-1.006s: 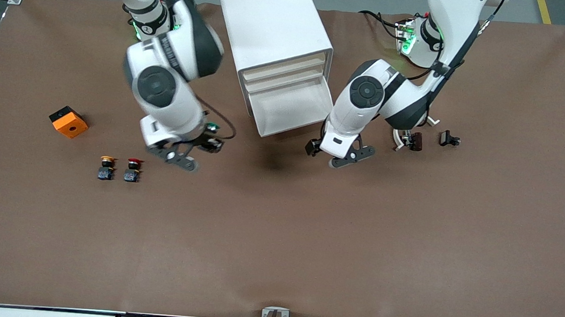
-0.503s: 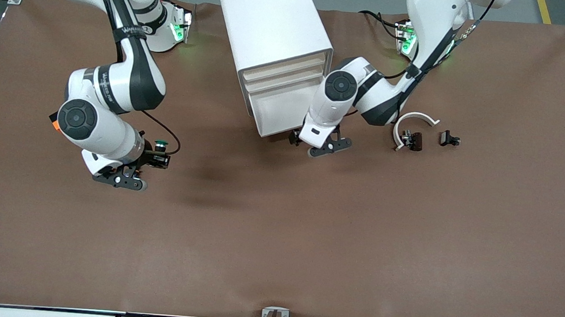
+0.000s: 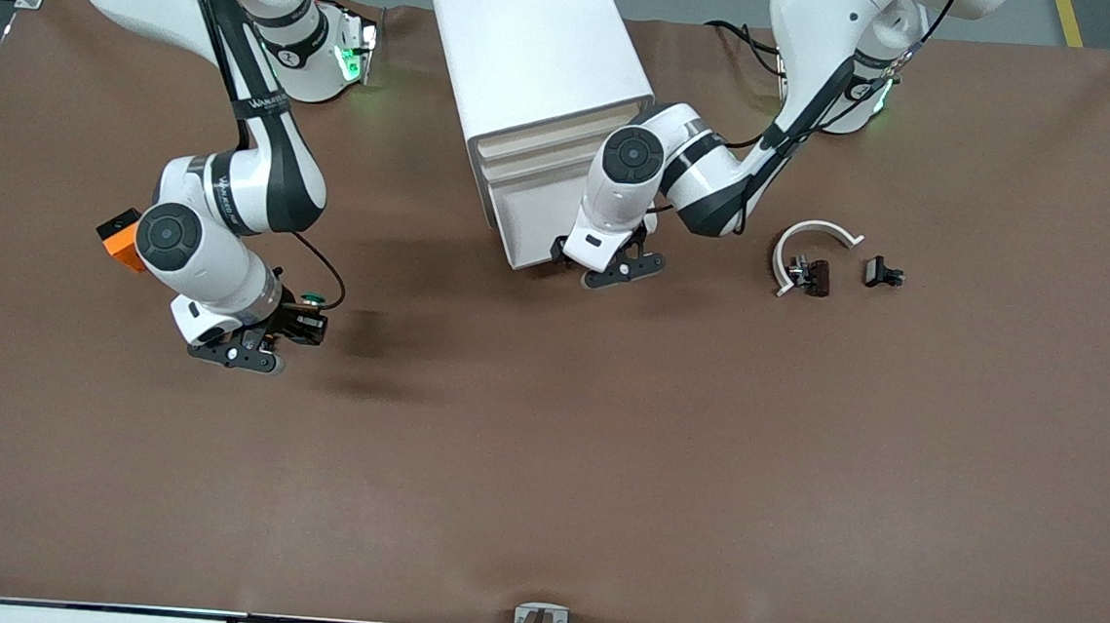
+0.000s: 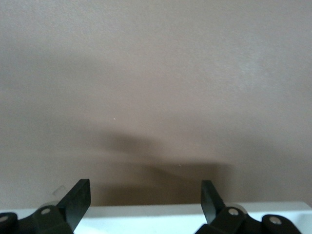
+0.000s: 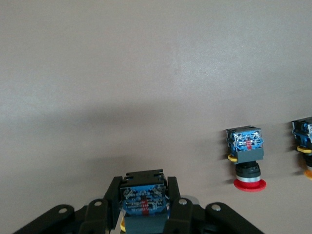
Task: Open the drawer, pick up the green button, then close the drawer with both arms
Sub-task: 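Carry the green button with the right gripper beside the other buttons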
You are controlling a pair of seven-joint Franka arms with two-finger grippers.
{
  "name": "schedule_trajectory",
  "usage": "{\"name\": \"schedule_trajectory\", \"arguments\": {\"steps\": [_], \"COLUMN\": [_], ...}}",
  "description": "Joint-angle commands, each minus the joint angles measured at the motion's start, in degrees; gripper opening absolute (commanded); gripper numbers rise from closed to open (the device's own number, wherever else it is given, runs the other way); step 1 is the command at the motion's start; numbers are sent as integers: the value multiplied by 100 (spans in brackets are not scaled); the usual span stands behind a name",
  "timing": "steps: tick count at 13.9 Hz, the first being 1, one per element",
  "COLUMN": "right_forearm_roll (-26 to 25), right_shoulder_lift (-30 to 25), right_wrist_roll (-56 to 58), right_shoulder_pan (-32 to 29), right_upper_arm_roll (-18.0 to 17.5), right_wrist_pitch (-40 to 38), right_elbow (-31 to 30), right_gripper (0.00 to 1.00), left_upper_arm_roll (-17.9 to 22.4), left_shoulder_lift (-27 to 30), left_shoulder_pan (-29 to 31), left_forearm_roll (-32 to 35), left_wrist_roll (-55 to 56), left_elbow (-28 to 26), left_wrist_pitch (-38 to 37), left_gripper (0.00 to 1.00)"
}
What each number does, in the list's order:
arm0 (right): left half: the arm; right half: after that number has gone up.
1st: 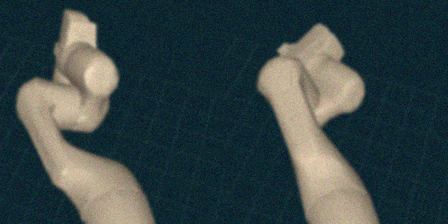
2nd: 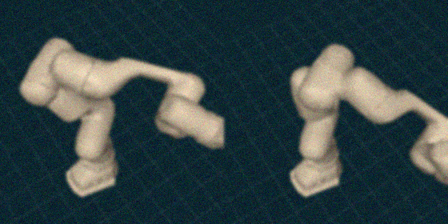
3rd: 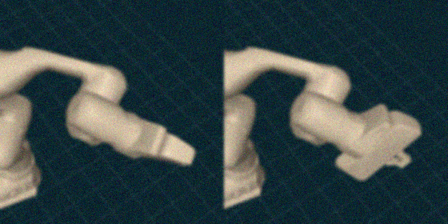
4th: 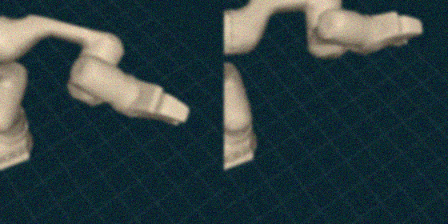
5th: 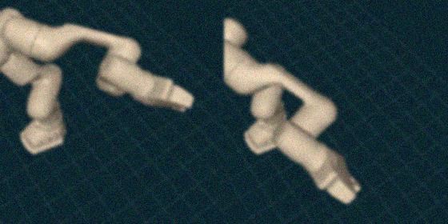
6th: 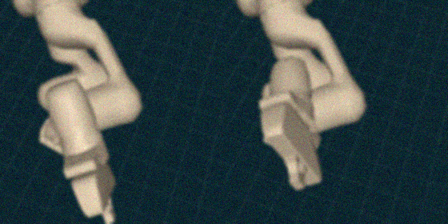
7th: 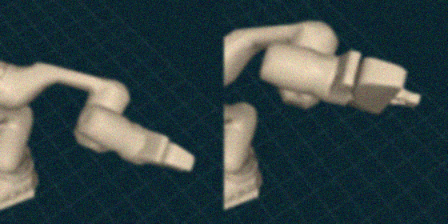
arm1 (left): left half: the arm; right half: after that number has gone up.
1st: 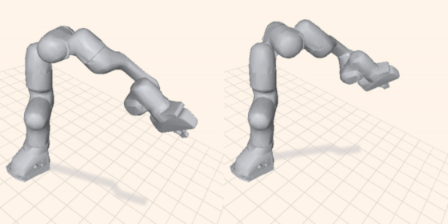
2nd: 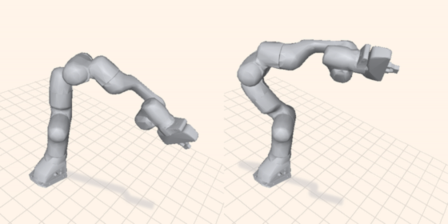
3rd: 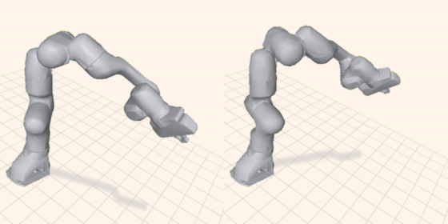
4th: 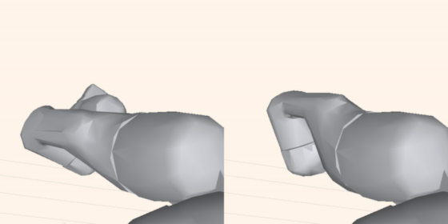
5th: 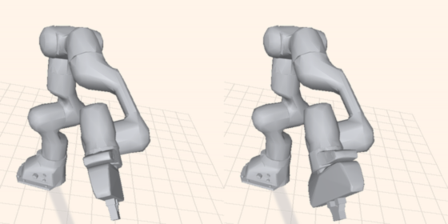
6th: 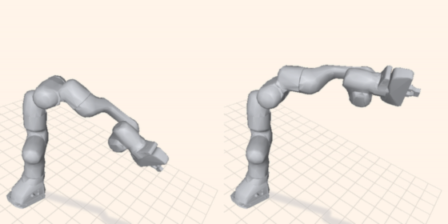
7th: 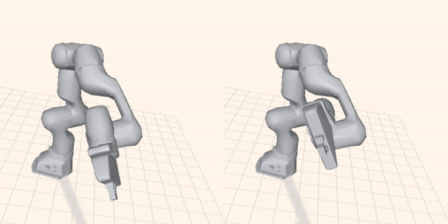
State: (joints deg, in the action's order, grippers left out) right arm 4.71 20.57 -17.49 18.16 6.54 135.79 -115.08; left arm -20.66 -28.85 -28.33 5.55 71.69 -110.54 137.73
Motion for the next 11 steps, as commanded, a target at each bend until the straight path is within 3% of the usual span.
{"name": "schedule_trajectory", "arguments": {"steps": [1,11], "right_forearm_roll": [83,83], "right_shoulder_lift": [122,597], "right_wrist_roll": [105,26], "right_shoulder_pan": [-137,-260], "right_upper_arm_roll": [-92,-92], "right_wrist_pitch": [351,738], "right_elbow": [-67,-32], "right_gripper": [0,0], "left_upper_arm_roll": [19,-52], "left_shoulder_lift": [-42,-112], "left_shoulder_pan": [-41,-577], "left_forearm_roll": [314,227], "left_wrist_roll": [345,1179], "left_elbow": [6,23], "left_wrist_pitch": [70,-228], "left_gripper": [100,100]}}
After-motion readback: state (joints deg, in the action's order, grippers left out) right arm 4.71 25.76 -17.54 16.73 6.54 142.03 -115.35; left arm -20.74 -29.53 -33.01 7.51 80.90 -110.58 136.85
